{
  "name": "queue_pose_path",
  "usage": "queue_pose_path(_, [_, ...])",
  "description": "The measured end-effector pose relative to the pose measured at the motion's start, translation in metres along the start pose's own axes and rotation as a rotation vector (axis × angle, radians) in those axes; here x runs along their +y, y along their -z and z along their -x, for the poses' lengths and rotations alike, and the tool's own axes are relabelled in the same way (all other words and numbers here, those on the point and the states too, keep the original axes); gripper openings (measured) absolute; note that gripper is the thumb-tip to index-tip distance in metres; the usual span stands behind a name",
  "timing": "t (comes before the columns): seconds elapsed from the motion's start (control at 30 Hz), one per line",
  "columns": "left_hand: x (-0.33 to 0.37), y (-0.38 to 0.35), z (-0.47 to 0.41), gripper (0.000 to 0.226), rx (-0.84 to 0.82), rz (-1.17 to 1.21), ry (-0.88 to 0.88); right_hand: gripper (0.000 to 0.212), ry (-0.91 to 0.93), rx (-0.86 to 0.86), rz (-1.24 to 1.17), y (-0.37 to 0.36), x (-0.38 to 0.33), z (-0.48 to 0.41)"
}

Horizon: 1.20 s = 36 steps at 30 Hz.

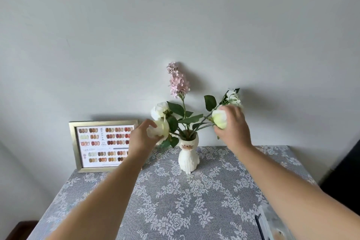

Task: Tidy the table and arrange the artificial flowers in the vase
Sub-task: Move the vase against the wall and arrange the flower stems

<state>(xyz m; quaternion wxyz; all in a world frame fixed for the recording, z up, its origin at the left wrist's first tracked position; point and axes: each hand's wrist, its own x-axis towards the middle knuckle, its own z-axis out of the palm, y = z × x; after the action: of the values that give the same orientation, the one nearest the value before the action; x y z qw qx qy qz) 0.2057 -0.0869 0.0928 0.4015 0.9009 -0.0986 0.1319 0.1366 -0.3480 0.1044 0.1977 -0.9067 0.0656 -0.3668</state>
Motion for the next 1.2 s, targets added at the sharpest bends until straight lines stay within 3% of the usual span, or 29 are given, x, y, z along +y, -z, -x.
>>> queue_pose_path(0.43, [0.017,-0.030,0.013,0.031,-0.049,-0.075,-0.119,0.061,0.175,-0.205,0.043,-0.043,-0.023,0.015])
queue_pose_path(0.73, [0.019,-0.039,0.021,0.035,-0.023,-0.083,-0.150,0.063,0.175,-0.237,0.002,-0.047,-0.024,0.023])
queue_pose_path(0.87, [0.011,-0.037,0.023,0.048,-0.038,-0.068,-0.143,0.065,0.073,-0.178,0.044,-0.042,-0.015,0.025])
queue_pose_path(1.0, [0.007,-0.033,0.027,0.052,-0.052,0.008,-0.129,0.057,-0.179,-0.158,-0.235,-0.042,-0.005,0.035])
queue_pose_path(1.1, [0.010,-0.032,0.030,0.042,-0.024,0.083,-0.136,0.046,-0.135,-0.153,-0.375,-0.041,-0.004,0.037])
queue_pose_path(1.2, [0.017,-0.031,0.031,0.036,-0.023,0.093,-0.153,0.047,-0.068,-0.123,-0.391,-0.038,-0.014,0.035])
